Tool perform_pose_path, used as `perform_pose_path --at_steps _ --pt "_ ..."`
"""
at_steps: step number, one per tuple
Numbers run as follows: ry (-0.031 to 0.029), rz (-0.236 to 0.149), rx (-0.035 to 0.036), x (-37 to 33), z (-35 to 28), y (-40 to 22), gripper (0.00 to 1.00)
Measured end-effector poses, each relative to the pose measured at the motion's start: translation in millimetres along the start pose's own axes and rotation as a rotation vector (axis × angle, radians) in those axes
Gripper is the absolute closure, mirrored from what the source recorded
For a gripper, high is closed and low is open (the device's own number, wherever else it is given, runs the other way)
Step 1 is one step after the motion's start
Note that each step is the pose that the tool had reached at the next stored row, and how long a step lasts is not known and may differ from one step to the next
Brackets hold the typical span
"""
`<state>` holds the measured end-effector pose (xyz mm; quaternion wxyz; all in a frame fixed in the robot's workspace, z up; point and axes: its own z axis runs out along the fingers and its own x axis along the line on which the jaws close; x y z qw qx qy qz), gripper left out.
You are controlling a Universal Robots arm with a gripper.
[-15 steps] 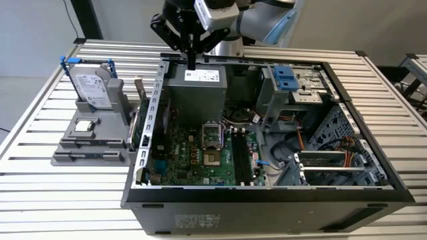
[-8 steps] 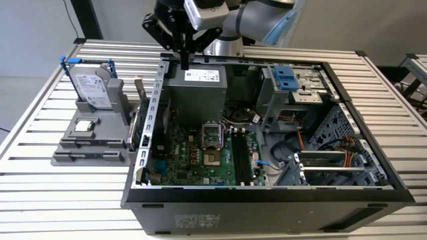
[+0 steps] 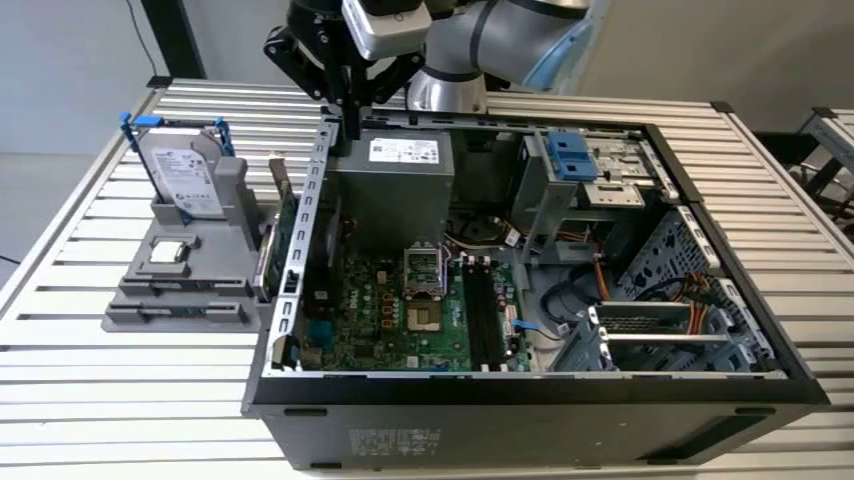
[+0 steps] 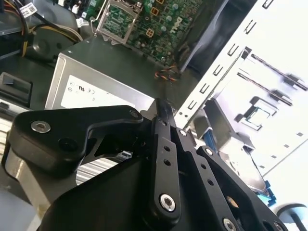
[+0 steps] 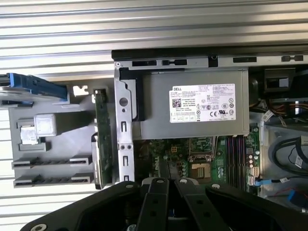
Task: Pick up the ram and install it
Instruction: 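Reach for the ram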
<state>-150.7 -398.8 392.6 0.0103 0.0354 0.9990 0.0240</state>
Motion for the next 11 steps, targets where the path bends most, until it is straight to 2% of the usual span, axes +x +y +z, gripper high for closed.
perform_pose_path --at_steps 4,11 --pt "-0.0001 0.000 -0.0002 4.4 0.0 -0.3 1.00" --pt "0.0000 0.000 0.0000 7.1 -0.1 -0.5 1.00"
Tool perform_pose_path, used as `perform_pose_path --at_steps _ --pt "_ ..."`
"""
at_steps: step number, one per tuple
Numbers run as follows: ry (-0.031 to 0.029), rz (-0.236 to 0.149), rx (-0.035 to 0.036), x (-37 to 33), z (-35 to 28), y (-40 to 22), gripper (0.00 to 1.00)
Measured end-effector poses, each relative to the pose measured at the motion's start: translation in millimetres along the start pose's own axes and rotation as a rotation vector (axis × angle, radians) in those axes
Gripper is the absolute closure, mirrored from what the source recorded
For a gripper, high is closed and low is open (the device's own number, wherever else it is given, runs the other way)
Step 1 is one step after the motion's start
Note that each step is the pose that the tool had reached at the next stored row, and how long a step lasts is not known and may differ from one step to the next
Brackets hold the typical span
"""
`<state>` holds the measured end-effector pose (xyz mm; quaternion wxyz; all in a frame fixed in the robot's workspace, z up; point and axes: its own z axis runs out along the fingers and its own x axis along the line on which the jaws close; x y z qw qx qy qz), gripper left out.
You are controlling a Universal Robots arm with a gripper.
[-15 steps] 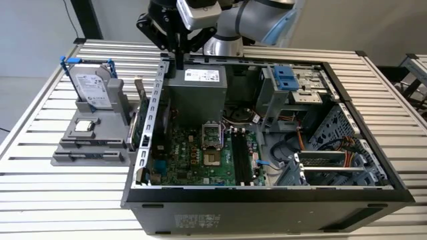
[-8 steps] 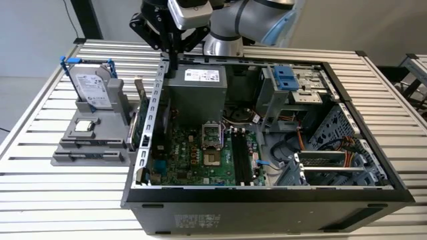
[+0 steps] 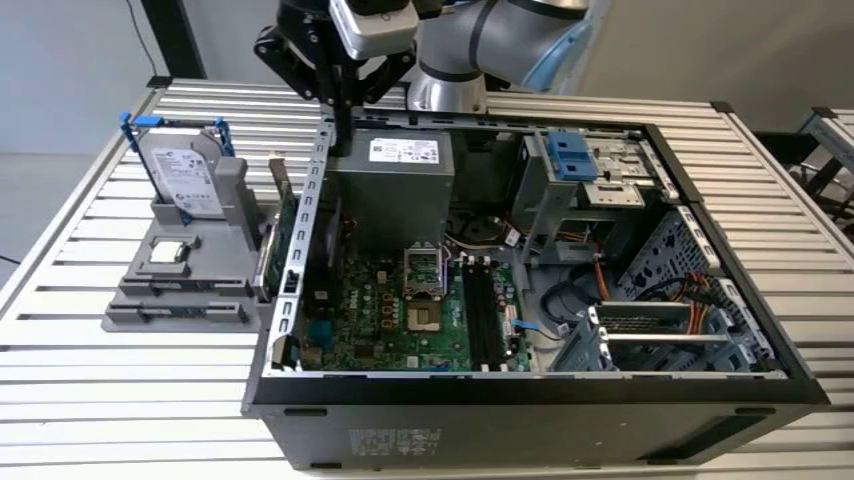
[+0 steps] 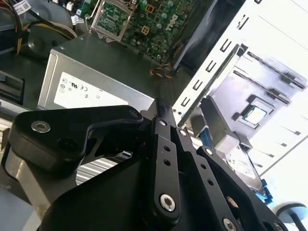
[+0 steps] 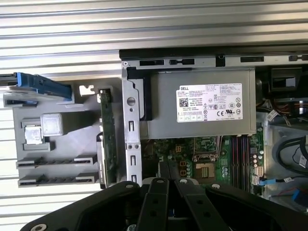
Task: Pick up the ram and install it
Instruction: 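Reach for the ram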
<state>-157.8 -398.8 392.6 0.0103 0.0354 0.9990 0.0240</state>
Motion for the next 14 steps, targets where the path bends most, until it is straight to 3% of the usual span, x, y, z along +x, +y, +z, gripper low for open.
perform_pose_path --at_steps 14 --pt "0.0000 0.000 0.0000 17.2 -0.4 -1.2 1.00"
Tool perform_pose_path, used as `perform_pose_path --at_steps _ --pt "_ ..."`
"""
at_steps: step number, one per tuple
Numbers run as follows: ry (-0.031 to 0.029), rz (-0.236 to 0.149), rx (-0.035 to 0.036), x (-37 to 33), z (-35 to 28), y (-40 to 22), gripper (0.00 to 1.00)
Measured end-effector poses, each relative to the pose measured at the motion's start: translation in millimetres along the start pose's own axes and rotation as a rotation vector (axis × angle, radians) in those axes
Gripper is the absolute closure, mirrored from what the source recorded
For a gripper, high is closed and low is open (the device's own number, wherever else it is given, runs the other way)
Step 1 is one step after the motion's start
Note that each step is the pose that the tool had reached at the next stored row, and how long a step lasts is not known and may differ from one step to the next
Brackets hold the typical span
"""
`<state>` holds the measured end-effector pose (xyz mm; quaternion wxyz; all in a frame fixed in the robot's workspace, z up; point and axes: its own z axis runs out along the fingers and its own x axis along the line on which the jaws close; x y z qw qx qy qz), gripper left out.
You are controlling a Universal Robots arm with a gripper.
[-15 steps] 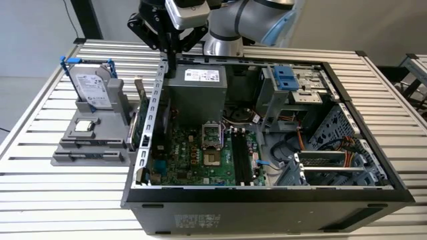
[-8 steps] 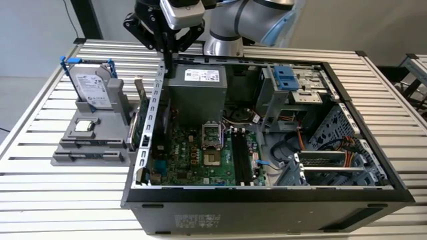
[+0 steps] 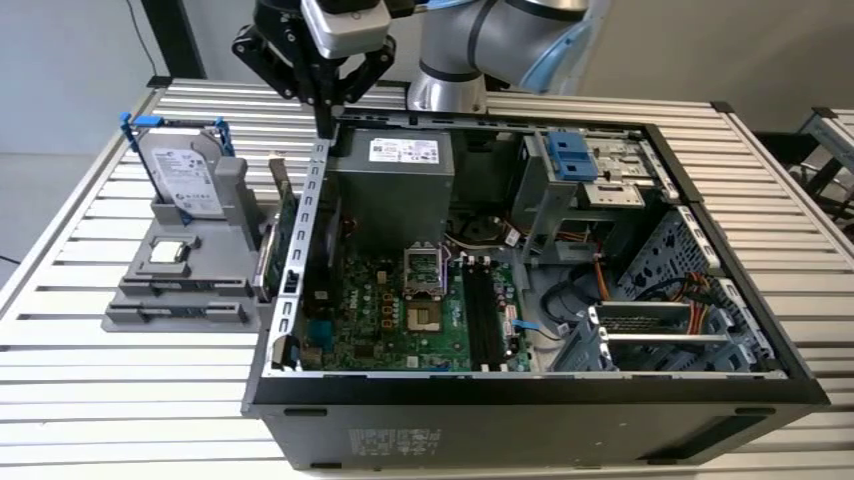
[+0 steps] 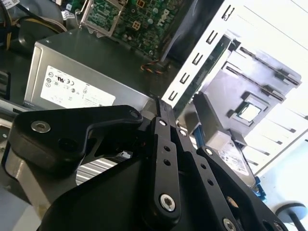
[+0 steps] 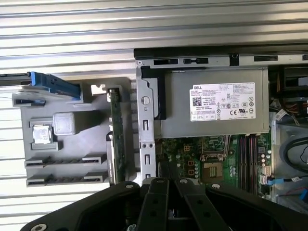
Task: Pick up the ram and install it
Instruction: 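Reach for the ram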
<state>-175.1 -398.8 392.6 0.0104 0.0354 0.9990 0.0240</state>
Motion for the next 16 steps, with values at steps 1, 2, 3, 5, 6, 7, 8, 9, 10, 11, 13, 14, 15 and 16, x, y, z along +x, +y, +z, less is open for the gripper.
perform_pose_path --at_steps 1,2,3,5,6,7,8,9,10,11,13,14,15,16 --pt "0.0000 0.000 0.0000 1.7 0.0 -0.1 1.00" --pt "0.0000 0.000 0.0000 3.6 -0.1 -0.3 1.00" --pt "0.0000 0.000 0.0000 5.1 -0.1 -0.4 1.00" --pt "0.0000 0.000 0.0000 8.5 -0.2 -0.6 1.00" --pt "0.0000 0.000 0.0000 10.2 -0.2 -0.7 1.00" --pt "0.0000 0.000 0.0000 11.9 -0.2 -0.8 1.00" --pt "0.0000 0.000 0.0000 13.6 -0.3 -1.0 1.00" --pt "0.0000 0.000 0.0000 15.3 -0.3 -1.1 1.00" --pt "0.0000 0.000 0.0000 16.9 -0.4 -1.2 1.00" --pt "0.0000 0.000 0.0000 18.5 -0.4 -1.3 1.00" --pt "0.0000 0.000 0.0000 21.7 -0.5 -1.5 1.00" --pt "0.0000 0.000 0.0000 23.3 -0.5 -1.6 1.00" --pt "0.0000 0.000 0.0000 25.1 -0.6 -1.8 1.00" --pt "0.0000 0.000 0.0000 26.6 -0.6 -1.9 1.00"
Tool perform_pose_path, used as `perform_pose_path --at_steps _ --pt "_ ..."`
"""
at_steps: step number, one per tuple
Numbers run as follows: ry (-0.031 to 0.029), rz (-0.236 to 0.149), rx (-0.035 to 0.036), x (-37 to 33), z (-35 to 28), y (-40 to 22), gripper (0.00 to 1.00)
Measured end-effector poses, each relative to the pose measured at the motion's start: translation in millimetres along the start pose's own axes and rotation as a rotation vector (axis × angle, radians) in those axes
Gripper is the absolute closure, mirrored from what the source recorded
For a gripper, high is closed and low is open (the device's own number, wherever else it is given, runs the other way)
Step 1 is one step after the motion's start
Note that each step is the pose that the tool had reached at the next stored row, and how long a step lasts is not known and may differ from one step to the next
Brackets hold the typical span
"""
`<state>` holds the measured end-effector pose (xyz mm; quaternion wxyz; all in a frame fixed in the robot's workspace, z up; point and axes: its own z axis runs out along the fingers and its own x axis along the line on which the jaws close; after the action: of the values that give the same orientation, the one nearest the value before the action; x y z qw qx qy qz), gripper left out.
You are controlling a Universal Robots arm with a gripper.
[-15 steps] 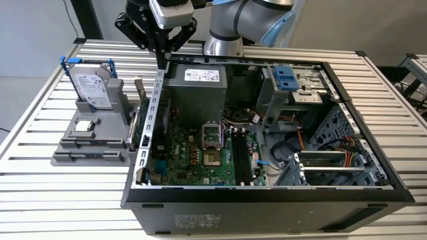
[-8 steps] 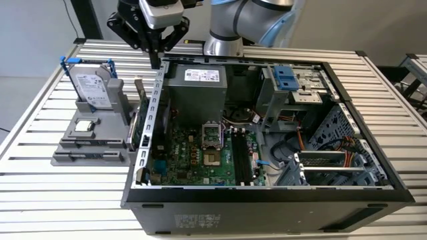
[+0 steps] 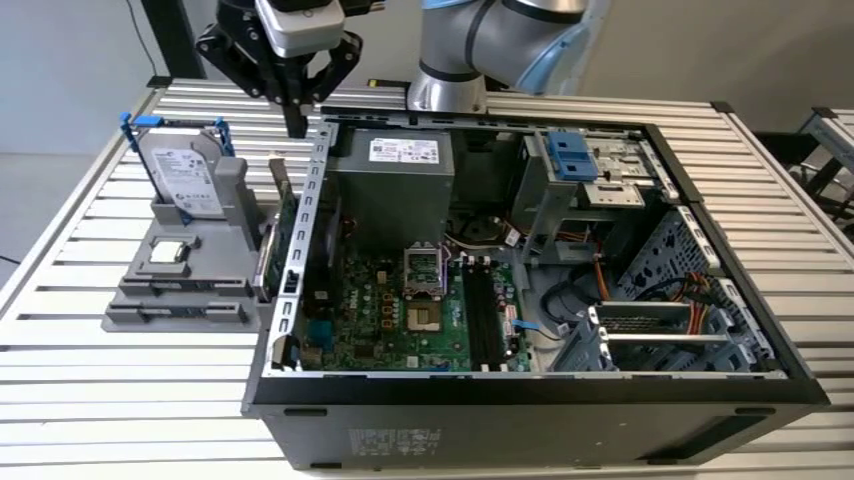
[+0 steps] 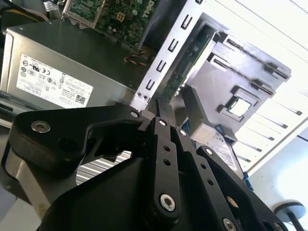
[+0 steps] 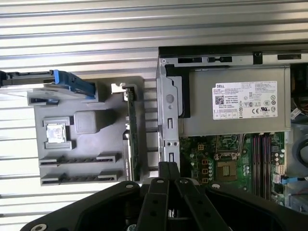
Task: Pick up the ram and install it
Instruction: 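Reach for the ram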
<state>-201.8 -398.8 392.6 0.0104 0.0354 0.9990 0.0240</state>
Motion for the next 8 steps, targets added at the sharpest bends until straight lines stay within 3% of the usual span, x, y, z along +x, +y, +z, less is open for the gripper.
perform_pose_path --at_steps 8 --pt "0.0000 0.000 0.0000 11.8 -0.3 -0.8 1.00"
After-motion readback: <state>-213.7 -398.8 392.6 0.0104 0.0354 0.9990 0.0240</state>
